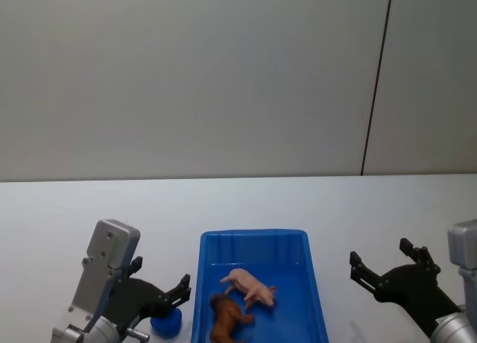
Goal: Pick up the two dolls from the table and place them into the box.
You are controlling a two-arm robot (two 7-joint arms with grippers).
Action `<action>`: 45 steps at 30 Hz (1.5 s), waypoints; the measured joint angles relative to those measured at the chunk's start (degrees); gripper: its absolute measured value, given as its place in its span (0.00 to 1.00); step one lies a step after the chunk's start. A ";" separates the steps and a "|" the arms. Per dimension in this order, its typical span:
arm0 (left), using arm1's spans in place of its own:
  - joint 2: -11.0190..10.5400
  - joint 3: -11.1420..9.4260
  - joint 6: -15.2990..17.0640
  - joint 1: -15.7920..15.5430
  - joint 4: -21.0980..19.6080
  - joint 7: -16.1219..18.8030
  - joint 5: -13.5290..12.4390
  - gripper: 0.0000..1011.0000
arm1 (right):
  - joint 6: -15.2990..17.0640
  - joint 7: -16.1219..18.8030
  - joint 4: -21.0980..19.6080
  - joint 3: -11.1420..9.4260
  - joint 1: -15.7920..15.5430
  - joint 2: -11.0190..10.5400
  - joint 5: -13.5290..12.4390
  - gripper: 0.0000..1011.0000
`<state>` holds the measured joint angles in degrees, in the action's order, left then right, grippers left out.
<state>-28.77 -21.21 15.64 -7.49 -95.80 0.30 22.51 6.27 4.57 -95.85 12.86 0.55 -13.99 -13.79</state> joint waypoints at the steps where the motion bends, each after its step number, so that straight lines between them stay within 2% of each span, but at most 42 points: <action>1: -0.10 0.06 0.17 0.09 0.27 -0.14 0.00 0.99 | 0.00 -0.01 0.00 0.00 -0.01 0.00 0.00 0.99; 15: -0.53 0.43 1.26 0.58 2.62 -1.52 -0.67 0.99 | 0.00 -0.02 -0.01 0.01 -0.04 -0.01 0.00 0.99; 22: -0.51 0.51 1.26 0.42 3.81 -3.74 -1.14 0.99 | 0.00 -0.02 0.00 0.01 -0.04 -0.01 0.00 0.99; 25: -0.46 0.52 1.09 0.28 4.22 -4.57 -1.26 0.95 | 0.01 -0.02 0.00 0.00 -0.04 -0.01 0.01 0.99; 38: 0.00 0.49 0.15 -0.54 6.58 -9.96 -1.37 0.60 | 0.01 -0.02 0.00 0.00 -0.04 -0.01 0.01 0.99; 40: 0.12 0.45 -0.03 -0.71 7.12 -10.88 -1.40 0.49 | 0.01 -0.02 0.00 0.01 -0.04 -0.01 0.01 0.99; 44: 0.25 0.41 -0.15 -0.91 7.67 -11.66 -1.58 0.39 | 0.00 -0.02 0.00 0.01 -0.04 -0.01 0.01 0.99; 45: 0.33 0.38 -0.19 -0.99 7.95 -11.98 -1.70 0.33 | 0.01 -0.02 0.00 0.01 -0.04 -0.01 0.01 0.99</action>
<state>-28.45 -20.83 15.46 -8.48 -87.86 -11.69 20.81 6.28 4.56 -95.85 12.87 0.51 -14.00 -13.79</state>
